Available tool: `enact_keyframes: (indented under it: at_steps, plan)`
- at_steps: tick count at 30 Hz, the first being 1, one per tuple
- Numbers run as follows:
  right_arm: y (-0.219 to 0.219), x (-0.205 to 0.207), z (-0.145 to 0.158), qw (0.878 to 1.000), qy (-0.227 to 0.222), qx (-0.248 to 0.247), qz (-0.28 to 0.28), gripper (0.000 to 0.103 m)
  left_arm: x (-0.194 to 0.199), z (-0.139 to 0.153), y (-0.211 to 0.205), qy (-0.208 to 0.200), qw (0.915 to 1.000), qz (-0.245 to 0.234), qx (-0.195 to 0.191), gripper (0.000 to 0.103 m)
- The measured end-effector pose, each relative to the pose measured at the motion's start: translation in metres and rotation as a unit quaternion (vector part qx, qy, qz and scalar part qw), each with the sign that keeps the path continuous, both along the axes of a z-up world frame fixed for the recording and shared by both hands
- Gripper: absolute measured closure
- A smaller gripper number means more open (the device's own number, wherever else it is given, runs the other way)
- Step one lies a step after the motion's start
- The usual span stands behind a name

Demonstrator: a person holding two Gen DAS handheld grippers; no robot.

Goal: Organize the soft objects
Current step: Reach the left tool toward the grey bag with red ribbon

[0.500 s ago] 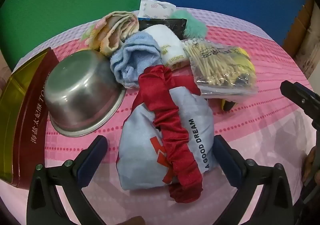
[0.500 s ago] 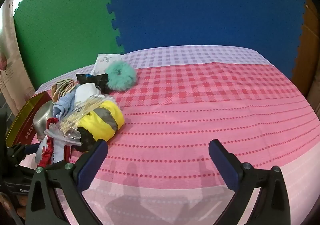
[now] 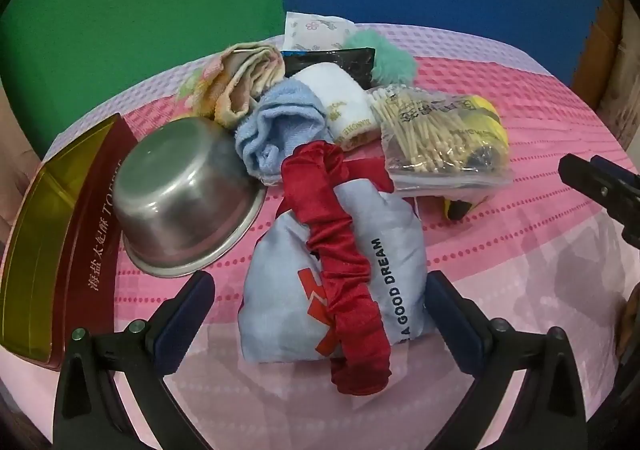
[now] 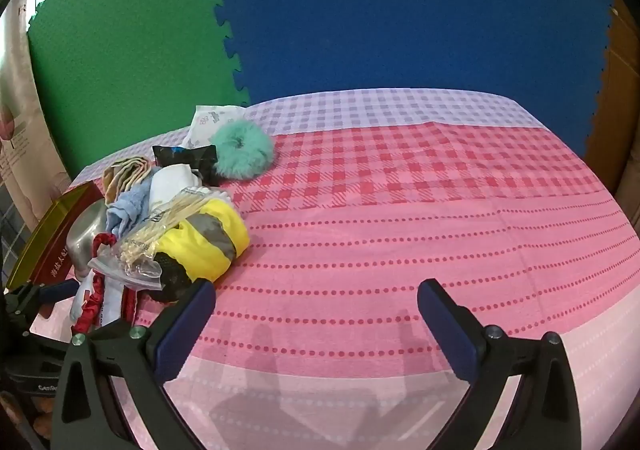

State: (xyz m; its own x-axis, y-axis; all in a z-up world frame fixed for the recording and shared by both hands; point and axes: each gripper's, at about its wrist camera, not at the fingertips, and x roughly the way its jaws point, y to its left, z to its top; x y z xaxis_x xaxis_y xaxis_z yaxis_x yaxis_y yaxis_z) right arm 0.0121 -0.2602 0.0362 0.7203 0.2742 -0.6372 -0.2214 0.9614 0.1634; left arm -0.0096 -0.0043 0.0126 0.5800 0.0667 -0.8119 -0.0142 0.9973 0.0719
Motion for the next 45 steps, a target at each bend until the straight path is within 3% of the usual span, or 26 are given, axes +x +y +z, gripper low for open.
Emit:
enact_keyframes:
  at_steps: [45]
  plan:
    - [0.001,-0.002,-0.005,1.0,0.005,0.001,0.0,0.0,-0.004,-0.01,-0.004,0.003,0.9996,0.014,-0.026,0.002]
